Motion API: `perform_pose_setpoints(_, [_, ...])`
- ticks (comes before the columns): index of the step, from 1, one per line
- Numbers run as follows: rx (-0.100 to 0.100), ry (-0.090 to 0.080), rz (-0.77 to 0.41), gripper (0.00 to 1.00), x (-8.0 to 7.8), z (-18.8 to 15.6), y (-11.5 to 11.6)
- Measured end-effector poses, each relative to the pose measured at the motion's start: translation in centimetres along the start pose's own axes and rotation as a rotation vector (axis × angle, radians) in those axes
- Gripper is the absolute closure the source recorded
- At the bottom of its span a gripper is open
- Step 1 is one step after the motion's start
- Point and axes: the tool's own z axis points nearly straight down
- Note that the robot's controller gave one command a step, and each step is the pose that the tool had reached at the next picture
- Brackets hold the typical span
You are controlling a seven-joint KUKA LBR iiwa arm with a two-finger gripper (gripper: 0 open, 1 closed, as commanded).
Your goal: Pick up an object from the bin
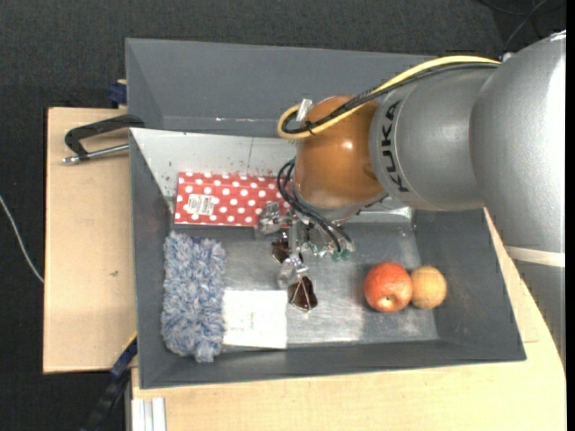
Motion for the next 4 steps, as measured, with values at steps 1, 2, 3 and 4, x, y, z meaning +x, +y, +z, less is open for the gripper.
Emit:
perform_pose_setpoints(1, [0.000, 0.005, -0.302, 1.00, 4.3, -2.5, -1.6])
perform_pose_setpoints(2, [-0.001, 0.005, -0.302, 1.00, 4.3, -2.5, -1.6])
perform_pose_setpoints(3, [0.000, 0.001, -0.287, 1.00, 3.4, -14.0, -2.4])
perform_pose_setpoints(4, [0.000, 0.002, -0.287, 0.00, 3.4, -14.0, -2.4])
